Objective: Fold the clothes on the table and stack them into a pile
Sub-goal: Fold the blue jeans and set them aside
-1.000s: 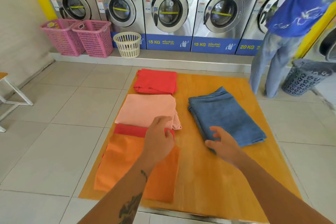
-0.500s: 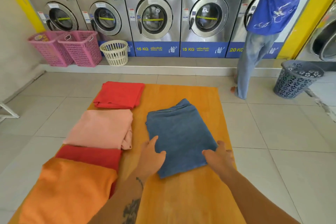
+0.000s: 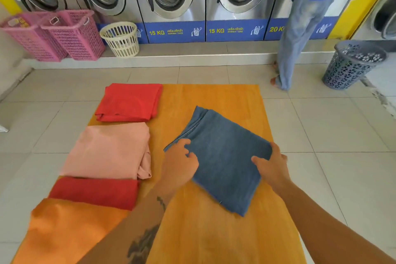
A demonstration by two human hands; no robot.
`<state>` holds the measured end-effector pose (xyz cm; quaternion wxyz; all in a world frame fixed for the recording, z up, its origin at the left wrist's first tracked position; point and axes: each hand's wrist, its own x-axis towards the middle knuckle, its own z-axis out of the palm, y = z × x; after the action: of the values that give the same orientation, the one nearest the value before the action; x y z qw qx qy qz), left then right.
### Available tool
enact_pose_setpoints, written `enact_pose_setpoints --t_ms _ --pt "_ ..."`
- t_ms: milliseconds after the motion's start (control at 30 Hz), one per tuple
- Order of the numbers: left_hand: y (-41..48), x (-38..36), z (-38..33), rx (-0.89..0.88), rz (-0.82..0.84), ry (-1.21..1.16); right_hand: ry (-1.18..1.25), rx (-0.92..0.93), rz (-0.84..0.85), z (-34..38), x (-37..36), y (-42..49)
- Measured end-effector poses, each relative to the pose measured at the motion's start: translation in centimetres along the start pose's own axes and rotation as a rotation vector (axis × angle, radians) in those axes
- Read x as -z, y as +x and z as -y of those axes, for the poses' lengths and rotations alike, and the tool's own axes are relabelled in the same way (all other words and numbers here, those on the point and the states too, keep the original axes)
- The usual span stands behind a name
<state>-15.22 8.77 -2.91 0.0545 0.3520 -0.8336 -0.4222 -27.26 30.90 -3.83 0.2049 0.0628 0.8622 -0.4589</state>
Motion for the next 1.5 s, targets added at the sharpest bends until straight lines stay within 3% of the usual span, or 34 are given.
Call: enact_pose_setpoints --t_ms 67,133,233,300,433,633,833,1000,1100,1200,1367,1500 --pt "3.9 1.0 -0.1 -0.1 -0.002 0.113 0.014 -0.037 -0.031 -0.3 -1.4 -0.2" --pt "7.2 1.2 0.3 -0.148 0.114 0.211 0.02 -0.081 -0.076 -0.5 -3.3 -0.6" --pt "9.7 -0.1 1.4 -0.162 0.358 0.168 -0.025 -0.142 -0.128 -0.2 -5.8 -0.7" --pt "10.5 -1.2 2.1 -0.178 0.406 0.133 0.022 -0.15 -0.125 0.5 -6.6 0.5" --pt "13.2 -1.5 2.3 -0.173 0.359 -0.106 -0.041 -0.014 -0.091 3.6 -6.4 5.5" --pt "18.0 -1.2 0.6 -0.206 0.16 -0.201 -0.281 0.221 -0.069 12.1 -6.7 14.2" --pt "20.2 -1.6 1.4 -0.286 0.24 0.123 -0.86 0.214 -0.157 10.9 -9.3 14.2" --pt "20.5 -0.9 0.4 -0.275 0.294 0.282 -0.961 0.257 -0.192 7.2 -11.5 10.0" --pt "19.3 0.8 0.6 -0.267 0.283 0.276 -0.946 0.297 -0.135 6.4 -11.3 7.6" --pt "16.3 3.9 1.0 -0.297 0.166 0.129 -0.834 0.342 -0.056 6.4 -10.7 4.9" --pt "9.9 10.7 3.3 -0.192 -0.023 -0.231 -0.372 0.438 0.179 9.0 -11.1 1.5" --pt "5.5 16.2 6.6 -0.049 -0.175 -0.426 -0.058 0.272 0.38 10.8 -13.4 -1.3"
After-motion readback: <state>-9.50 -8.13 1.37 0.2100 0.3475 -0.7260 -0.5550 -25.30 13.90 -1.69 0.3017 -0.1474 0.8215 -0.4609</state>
